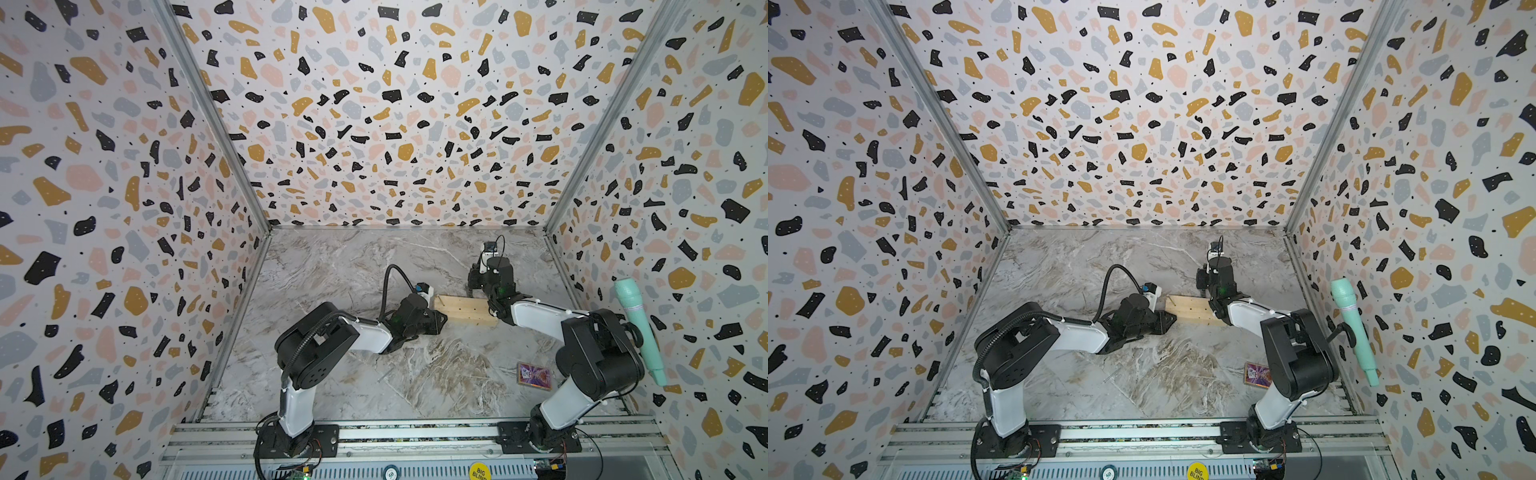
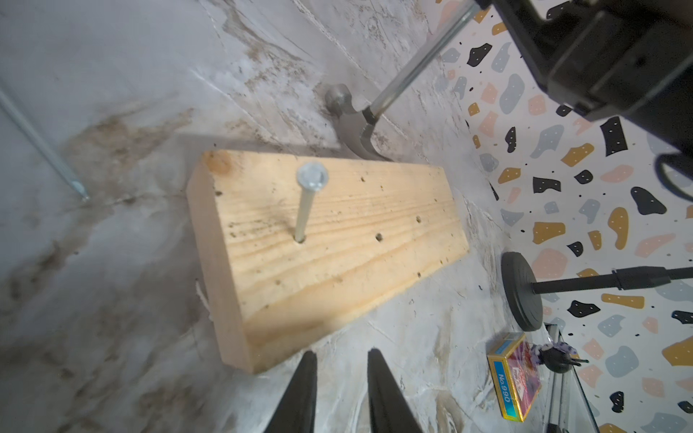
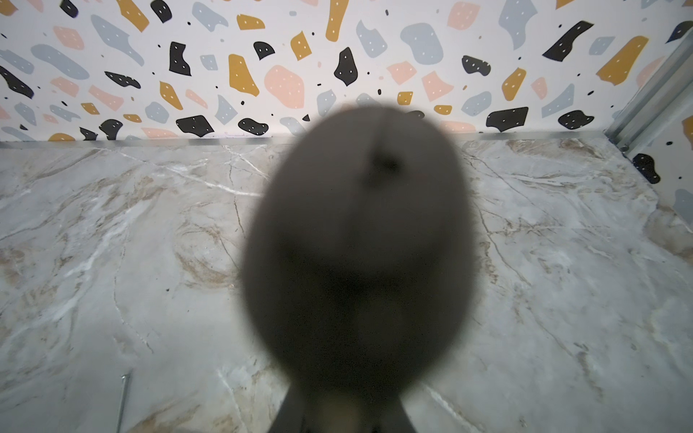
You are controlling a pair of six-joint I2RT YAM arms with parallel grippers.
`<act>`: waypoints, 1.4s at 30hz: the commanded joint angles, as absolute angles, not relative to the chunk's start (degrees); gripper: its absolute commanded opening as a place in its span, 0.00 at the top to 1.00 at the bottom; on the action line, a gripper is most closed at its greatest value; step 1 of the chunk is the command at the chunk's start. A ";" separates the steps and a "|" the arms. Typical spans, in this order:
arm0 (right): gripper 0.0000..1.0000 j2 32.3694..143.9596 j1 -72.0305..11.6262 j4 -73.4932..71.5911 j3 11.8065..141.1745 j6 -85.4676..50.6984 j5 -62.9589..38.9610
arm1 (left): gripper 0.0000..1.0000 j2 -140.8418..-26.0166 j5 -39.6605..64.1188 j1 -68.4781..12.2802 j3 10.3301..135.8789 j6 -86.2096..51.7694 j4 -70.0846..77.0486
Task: Use a claw hammer to pull out a nail
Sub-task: Adjust the mounting plate at the center of the board.
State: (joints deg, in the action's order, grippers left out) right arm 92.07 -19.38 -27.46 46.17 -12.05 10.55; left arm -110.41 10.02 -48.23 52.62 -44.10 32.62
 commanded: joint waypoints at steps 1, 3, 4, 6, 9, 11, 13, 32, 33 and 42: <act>1.00 85.65 -21.36 -26.54 43.75 -12.80 11.78 | 0.73 -111.61 9.33 -47.19 53.79 -42.93 32.60; 1.00 83.09 -22.58 -25.23 41.71 -14.22 12.90 | 0.73 -111.63 9.31 -46.62 53.62 -42.96 32.70; 1.00 81.65 -23.33 -24.54 40.67 -15.21 13.48 | 0.73 -111.58 9.31 -46.33 53.61 -42.60 32.37; 1.00 79.08 -24.94 -23.05 38.56 -17.61 14.78 | 0.73 -111.40 9.44 -45.84 53.66 -41.78 31.46; 1.00 75.27 -27.71 -20.91 35.52 -21.40 17.10 | 0.73 -111.11 9.71 -45.22 53.79 -40.34 29.92; 1.00 72.88 -29.46 -19.53 33.87 -23.61 19.61 | 0.73 -110.80 9.91 -45.09 53.79 -39.86 29.49; 1.00 71.75 -29.66 -17.95 33.96 -24.57 21.65 | 0.73 -110.21 9.97 -45.09 53.64 -39.63 29.09; 1.00 86.19 -26.90 -23.29 51.58 -17.76 25.09 | 0.73 -102.73 12.98 -51.30 49.81 -41.55 29.80; 1.00 87.05 -27.21 -24.60 51.87 -17.27 26.00 | 0.73 -102.95 13.09 -51.31 49.66 -41.66 30.30; 1.00 91.89 -29.78 -28.65 55.61 -18.26 29.61 | 0.73 -107.07 16.04 -51.39 50.88 -40.95 30.65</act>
State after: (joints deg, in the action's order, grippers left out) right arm 92.90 -29.08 -23.51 51.79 -18.52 26.83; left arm -106.32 14.61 -51.44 50.57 -41.32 28.91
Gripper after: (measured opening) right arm 0.186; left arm 0.266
